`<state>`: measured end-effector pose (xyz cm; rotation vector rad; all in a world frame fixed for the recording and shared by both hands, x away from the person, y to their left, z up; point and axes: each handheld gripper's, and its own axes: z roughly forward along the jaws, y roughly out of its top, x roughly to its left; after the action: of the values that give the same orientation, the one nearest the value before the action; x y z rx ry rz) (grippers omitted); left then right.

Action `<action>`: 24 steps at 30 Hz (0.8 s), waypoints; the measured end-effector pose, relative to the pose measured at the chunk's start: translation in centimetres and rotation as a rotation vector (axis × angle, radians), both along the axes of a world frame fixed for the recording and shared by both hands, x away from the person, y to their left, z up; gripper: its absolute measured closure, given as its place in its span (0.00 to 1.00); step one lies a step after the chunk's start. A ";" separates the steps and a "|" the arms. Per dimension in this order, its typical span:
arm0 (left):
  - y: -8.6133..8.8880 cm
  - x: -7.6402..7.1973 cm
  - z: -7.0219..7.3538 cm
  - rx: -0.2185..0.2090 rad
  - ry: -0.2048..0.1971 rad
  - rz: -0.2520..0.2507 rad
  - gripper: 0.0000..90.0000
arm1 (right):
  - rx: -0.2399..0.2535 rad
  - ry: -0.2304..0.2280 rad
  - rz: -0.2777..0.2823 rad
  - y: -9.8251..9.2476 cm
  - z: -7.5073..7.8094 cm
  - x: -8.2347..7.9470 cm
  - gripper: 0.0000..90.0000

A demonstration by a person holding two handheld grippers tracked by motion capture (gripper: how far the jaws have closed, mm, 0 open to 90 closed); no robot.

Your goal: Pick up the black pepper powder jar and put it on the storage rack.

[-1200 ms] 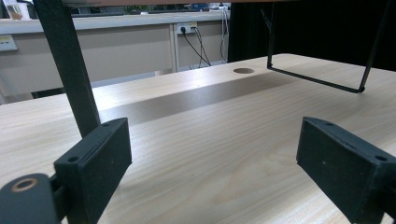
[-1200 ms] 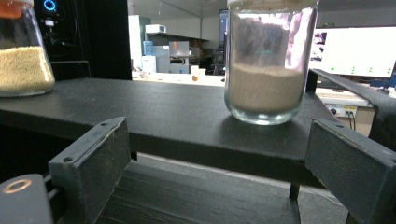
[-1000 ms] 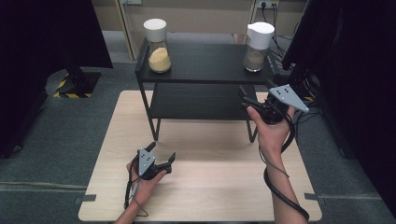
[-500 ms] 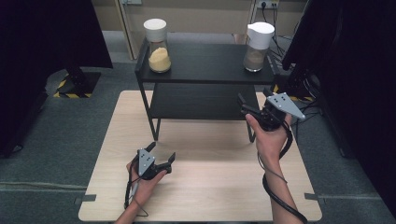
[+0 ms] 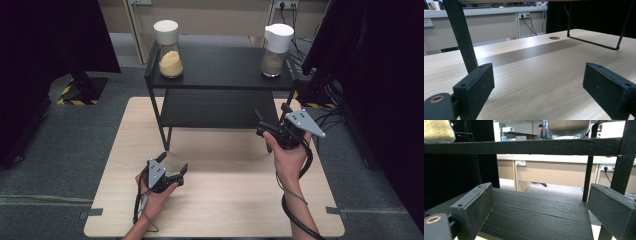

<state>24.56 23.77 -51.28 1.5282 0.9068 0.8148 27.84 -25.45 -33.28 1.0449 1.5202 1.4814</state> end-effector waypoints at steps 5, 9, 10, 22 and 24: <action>0.0 0.0 0.0 0.005 -0.002 0.000 0.11 | -0.002 0.006 0.005 -0.1 -0.5 -0.4 0.08; 0.0 0.0 0.0 0.004 -0.002 0.000 0.11 | 0.000 0.007 0.007 -0.1 -1.0 -0.7 0.08; 0.0 0.0 0.0 0.004 -0.002 0.000 0.11 | 0.000 0.008 0.008 -0.1 -1.1 -0.8 0.08; 0.0 0.0 0.0 0.000 -0.003 0.001 0.11 | -0.002 0.024 0.017 -0.1 -2.3 -1.4 0.08; 0.0 0.0 0.0 0.000 -0.003 0.001 0.11 | -0.001 0.026 0.019 -0.1 -2.5 -1.5 0.08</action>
<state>24.54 23.73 -51.33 1.5260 0.9057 0.8175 26.31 -25.53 -35.77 1.0556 1.5527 1.4849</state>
